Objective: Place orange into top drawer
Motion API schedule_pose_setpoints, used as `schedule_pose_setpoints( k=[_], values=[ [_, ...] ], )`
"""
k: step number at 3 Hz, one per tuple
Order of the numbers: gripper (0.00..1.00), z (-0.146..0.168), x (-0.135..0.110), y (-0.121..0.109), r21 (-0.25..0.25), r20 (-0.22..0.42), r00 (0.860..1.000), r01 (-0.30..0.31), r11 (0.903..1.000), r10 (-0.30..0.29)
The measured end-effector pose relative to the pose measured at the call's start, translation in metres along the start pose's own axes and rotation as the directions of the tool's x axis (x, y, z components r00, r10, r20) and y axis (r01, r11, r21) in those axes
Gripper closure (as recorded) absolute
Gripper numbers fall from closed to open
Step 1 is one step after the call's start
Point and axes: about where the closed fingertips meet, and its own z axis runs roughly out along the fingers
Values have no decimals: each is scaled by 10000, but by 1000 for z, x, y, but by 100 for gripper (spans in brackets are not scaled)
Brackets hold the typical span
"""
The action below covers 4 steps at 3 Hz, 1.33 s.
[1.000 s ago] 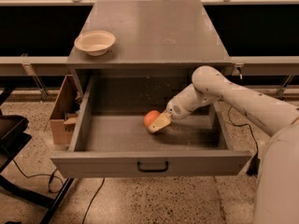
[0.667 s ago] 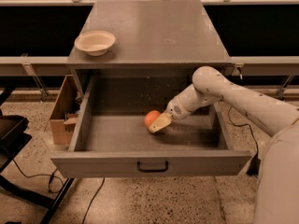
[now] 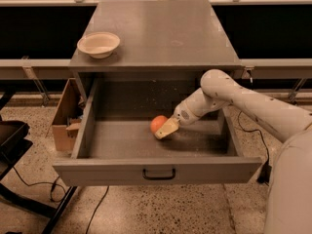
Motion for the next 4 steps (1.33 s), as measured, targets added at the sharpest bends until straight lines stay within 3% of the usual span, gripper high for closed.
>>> schedule_pose_setpoints(
  k=[1,3,4],
  values=[
    [0,0,0,0,-2,-1,10000,0,10000,0],
    [0,-6,-5,3,-2,1,10000,2,10000,-2],
    [0,-55,-24,19,-162,474,9961,756,9970,-748]
  ],
)
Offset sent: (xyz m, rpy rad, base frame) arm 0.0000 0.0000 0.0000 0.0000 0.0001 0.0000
